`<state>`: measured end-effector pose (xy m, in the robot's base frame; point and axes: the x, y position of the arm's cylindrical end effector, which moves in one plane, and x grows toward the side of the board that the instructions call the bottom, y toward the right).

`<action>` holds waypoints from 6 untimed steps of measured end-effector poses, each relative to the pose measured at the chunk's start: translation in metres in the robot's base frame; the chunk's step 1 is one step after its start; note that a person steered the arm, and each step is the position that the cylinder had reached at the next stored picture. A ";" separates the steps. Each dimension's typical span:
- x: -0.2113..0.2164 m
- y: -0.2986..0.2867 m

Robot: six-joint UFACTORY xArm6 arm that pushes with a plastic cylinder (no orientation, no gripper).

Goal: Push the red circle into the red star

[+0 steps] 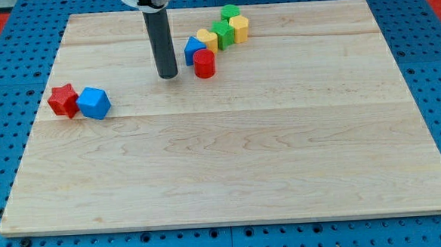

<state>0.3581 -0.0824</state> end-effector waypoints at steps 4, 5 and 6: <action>0.029 0.075; 0.024 0.105; -0.016 0.109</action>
<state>0.3418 0.0264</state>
